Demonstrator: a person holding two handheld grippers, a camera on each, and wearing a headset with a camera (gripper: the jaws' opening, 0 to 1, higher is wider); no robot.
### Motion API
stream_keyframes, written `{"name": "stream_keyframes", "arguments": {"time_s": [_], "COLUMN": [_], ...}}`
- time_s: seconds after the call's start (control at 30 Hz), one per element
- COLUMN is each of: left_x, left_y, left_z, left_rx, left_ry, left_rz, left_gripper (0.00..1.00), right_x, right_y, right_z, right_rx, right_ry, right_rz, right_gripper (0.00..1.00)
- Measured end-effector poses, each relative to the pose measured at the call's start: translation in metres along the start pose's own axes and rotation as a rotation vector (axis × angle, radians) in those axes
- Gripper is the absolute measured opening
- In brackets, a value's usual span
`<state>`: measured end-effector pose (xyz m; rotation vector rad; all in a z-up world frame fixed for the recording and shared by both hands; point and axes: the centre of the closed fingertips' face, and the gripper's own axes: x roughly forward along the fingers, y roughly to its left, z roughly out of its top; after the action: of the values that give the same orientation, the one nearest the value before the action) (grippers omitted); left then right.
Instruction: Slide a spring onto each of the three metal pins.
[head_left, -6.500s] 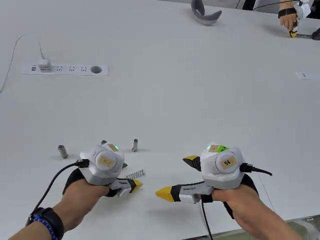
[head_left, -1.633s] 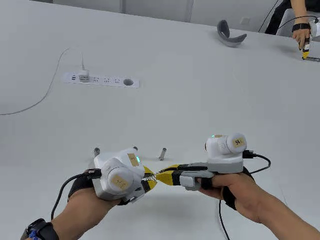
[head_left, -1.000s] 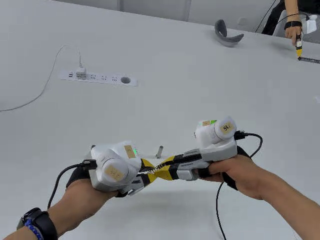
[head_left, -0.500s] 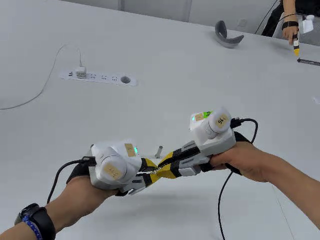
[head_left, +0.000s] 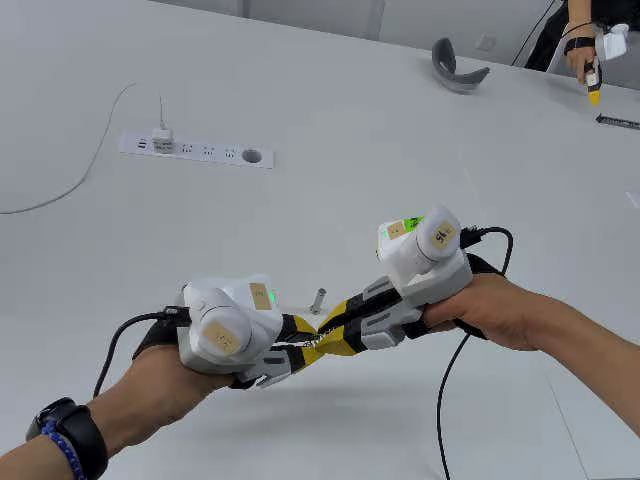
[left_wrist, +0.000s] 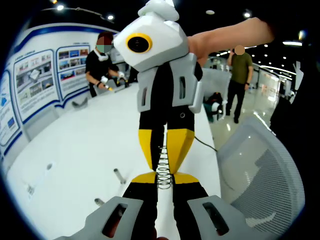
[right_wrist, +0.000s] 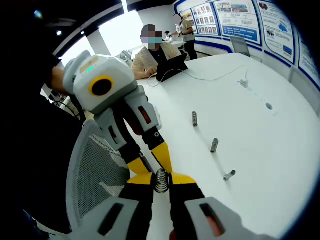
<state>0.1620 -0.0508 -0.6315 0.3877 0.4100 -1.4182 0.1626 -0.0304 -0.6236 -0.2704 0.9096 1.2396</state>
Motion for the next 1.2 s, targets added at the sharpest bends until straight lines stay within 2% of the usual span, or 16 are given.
{"name": "stream_keyframes", "arguments": {"time_s": [0.2, 0.6, 0.77, 0.93, 1.1, 1.2], "left_x": [0.002, 0.004, 0.004, 0.003, 0.006, 0.007], "left_y": [-0.005, -0.008, -0.008, -0.009, -0.005, -0.007], "left_z": [-0.002, -0.003, -0.006, -0.008, -0.012, -0.015], "left_rx": [0.005, 0.009, 0.005, -0.008, -0.042, -0.049], "left_ry": [0.005, 0.008, 0.011, 0.007, -0.001, 0.004], "left_rz": [-0.023, -0.043, -0.042, -0.042, -0.025, -0.029], "left_gripper": [0.09, 0.09, 0.09, 0.09, 0.1, 0.11], "right_x": [0.001, 0.001, 0.004, 0.006, 0.009, 0.011], "right_y": [0.004, 0.003, 0.005, 0.004, 0.0, 0.001], "right_z": [-0.005, -0.009, -0.011, -0.012, -0.014, -0.017], "right_rx": [-0.041, -0.053, -0.043, 0.011, 0.013, 0.026], "right_ry": [0.006, 0.017, 0.015, 0.012, 0.015, 0.019], "right_rz": [0.004, 0.015, 0.024, 0.029, 0.001, -0.003], "right_gripper": [0.13, 0.15, 0.12, 0.12, 0.12, 0.12]}}
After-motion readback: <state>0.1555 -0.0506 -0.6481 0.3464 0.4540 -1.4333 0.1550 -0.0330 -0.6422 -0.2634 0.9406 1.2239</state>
